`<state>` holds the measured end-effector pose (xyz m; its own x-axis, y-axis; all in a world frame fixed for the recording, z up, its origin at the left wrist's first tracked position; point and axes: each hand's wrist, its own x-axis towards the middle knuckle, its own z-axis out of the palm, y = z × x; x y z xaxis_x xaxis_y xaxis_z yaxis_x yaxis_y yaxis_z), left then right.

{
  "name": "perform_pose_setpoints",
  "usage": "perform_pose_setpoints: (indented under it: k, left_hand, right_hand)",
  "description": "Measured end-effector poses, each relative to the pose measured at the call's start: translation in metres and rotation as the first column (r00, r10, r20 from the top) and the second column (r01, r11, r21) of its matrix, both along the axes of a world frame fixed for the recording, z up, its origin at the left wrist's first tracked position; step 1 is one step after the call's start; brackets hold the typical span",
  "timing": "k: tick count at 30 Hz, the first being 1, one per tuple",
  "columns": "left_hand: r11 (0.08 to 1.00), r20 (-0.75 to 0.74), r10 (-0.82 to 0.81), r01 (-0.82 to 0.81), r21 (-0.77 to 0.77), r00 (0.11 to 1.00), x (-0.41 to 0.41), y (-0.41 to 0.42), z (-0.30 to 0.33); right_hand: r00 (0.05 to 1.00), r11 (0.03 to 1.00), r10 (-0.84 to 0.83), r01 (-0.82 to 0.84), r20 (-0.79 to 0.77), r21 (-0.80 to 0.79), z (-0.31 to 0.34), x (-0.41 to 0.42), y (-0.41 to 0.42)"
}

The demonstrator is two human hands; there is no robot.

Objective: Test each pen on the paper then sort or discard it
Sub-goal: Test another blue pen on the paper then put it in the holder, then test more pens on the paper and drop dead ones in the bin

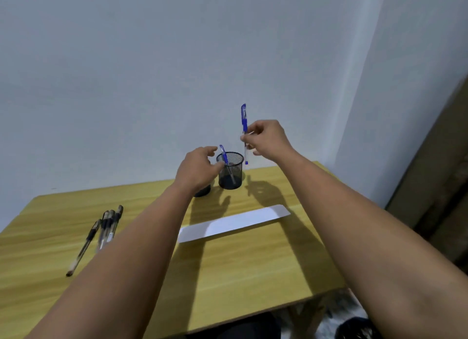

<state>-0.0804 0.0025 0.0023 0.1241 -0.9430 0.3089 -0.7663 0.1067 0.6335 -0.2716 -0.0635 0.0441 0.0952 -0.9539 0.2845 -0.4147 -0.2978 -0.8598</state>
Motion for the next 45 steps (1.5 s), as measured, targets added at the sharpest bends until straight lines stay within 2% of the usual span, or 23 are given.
perform_pose_setpoints:
  k: [4, 8, 14, 17, 23, 27, 31, 36, 41, 45]
  left_hand:
    - [0.998, 0.242, 0.050, -0.057, 0.024, 0.969, -0.010, -0.048, -0.014]
    - [0.989, 0.453, 0.095, -0.134, 0.055, 0.886, -0.015, -0.089, -0.024]
    - [0.974, 0.647, 0.154, -0.224, 0.027, 0.747, -0.019, -0.114, -0.045]
    - [0.973, 0.644, 0.170, -0.231, 0.010, 0.746, -0.019, -0.117, -0.048]
    - [0.967, 0.644, 0.155, -0.247, 0.055, 0.749, -0.019, -0.116, -0.047]
    - [0.979, 0.559, 0.128, -0.193, 0.059, 0.819, -0.017, -0.101, -0.034]
    - [0.985, 0.493, 0.155, -0.172, -0.010, 0.856, 0.007, -0.063, -0.005]
    - [0.960, 0.475, 0.258, -0.277, -0.030, 0.841, 0.078, -0.004, 0.007]
    - [0.913, 0.465, 0.328, -0.403, 0.069, 0.823, 0.153, 0.050, -0.009]
    - [0.867, 0.449, 0.366, -0.474, 0.152, 0.815, 0.197, 0.083, -0.048]
  right_hand:
    - [0.996, 0.992, -0.087, 0.084, -0.023, -0.093, 0.001, 0.003, -0.045]
    - [0.984, 0.988, -0.132, 0.119, -0.122, -0.102, -0.021, 0.013, -0.077]
    - [0.949, 0.988, -0.152, 0.142, -0.275, -0.055, -0.063, 0.027, -0.104]
    - [0.941, 0.990, -0.141, 0.140, -0.307, -0.027, -0.077, 0.032, -0.108]
    - [0.957, 0.987, -0.157, 0.163, -0.243, 0.004, -0.074, 0.031, -0.103]
    - [0.966, 0.987, -0.160, 0.160, -0.202, -0.015, -0.059, 0.023, -0.085]
    - [0.976, 0.987, -0.158, 0.151, -0.153, -0.056, -0.035, 0.034, -0.054]
    - [0.990, 0.999, -0.010, 0.005, -0.139, -0.036, -0.020, 0.087, -0.001]
    - [0.962, 0.987, 0.164, -0.158, -0.219, 0.041, -0.033, 0.154, 0.039]
    - [0.910, 0.953, 0.299, -0.273, -0.288, 0.128, -0.057, 0.202, 0.060]
